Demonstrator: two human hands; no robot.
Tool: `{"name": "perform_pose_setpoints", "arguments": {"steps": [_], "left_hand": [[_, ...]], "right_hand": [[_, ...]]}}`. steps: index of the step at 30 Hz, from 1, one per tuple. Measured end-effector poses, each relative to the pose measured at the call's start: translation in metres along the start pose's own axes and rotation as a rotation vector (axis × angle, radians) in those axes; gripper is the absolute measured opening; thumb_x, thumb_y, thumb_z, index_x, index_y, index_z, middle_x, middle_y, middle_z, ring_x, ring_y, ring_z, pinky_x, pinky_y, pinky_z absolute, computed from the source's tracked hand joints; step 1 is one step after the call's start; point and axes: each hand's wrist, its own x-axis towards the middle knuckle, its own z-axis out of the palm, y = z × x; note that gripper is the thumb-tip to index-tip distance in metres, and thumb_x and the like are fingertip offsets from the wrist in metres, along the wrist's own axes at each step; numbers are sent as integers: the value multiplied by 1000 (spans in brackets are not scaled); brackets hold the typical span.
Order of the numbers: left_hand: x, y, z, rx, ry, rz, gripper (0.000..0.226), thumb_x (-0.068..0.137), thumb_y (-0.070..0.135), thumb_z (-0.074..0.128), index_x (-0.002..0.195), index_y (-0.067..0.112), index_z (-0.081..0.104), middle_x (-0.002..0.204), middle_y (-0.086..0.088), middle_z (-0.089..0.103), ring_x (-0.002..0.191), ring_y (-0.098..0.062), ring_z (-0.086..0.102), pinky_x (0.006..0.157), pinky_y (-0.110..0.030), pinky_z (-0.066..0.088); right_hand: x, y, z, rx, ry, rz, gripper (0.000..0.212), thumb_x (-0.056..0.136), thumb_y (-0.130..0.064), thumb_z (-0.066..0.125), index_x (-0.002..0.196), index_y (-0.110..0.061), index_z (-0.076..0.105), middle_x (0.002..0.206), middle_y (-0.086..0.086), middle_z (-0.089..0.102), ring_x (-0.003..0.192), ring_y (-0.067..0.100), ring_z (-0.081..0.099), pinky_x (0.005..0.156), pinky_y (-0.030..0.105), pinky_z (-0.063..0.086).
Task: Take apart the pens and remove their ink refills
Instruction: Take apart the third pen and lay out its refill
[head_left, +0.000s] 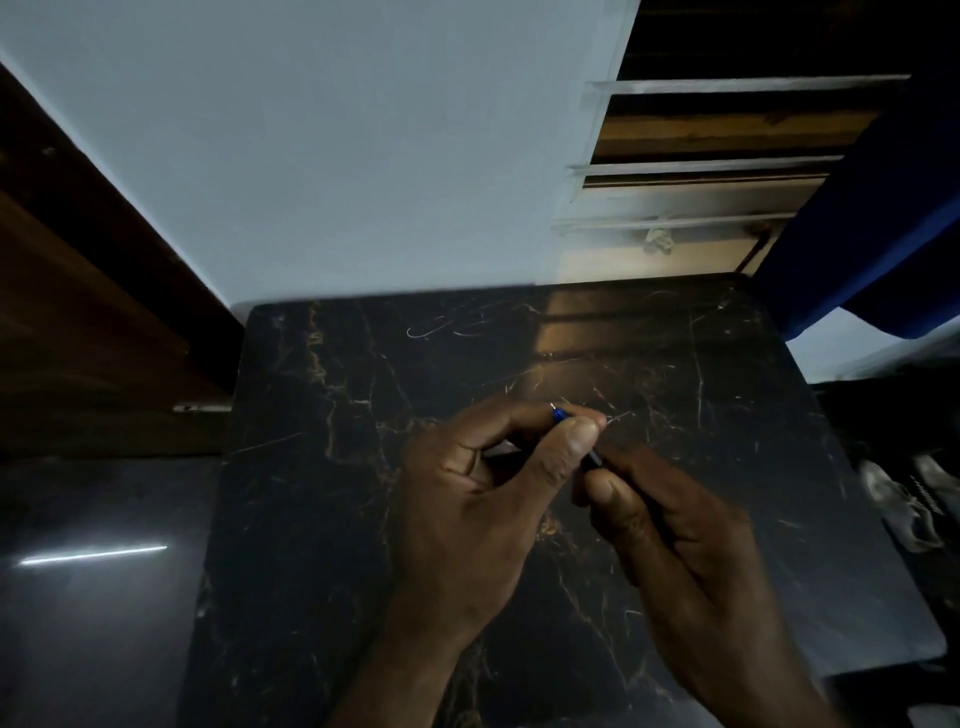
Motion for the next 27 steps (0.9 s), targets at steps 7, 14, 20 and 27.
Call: {"name": "perform_pose_setpoints", "arguments": {"steps": [7,14,20,27], "left_hand": [[11,12,10,6,101,-50,23,97,33,77,76,26,69,63,0,68,44,-7,58,43,-21,48],[30,12,0,-11,-128,-147,20,93,33,82,83,24,68,63,4,65,52,-6,62,54,-16,50],[34,10,-14,-182,-317,-142,21,103,15,67,120,11,79,85,0,75,71,-12,68,51,-27,55],[32,1,-2,-171,-161,-134,12,97,26,76,96,17,68,69,4,65,51,-10,59,44,-23,48]], "right_hand": [[12,-6,8,-271,163,-147,13,103,-28,62,101,-21,72,81,-16,64,70,-1,59,62,6,42],[10,-7,9,-10,111,-45,14,107,-32,62,109,-25,75,90,-9,73,73,12,71,60,32,55],[17,-5,-5,-55,126,-22,17,107,-32,60,101,-25,74,79,-14,63,63,2,55,60,10,38],[19,-2,2,-57,125,-45,24,105,-30,61,100,-12,76,85,-6,72,69,12,64,58,21,47]]}}
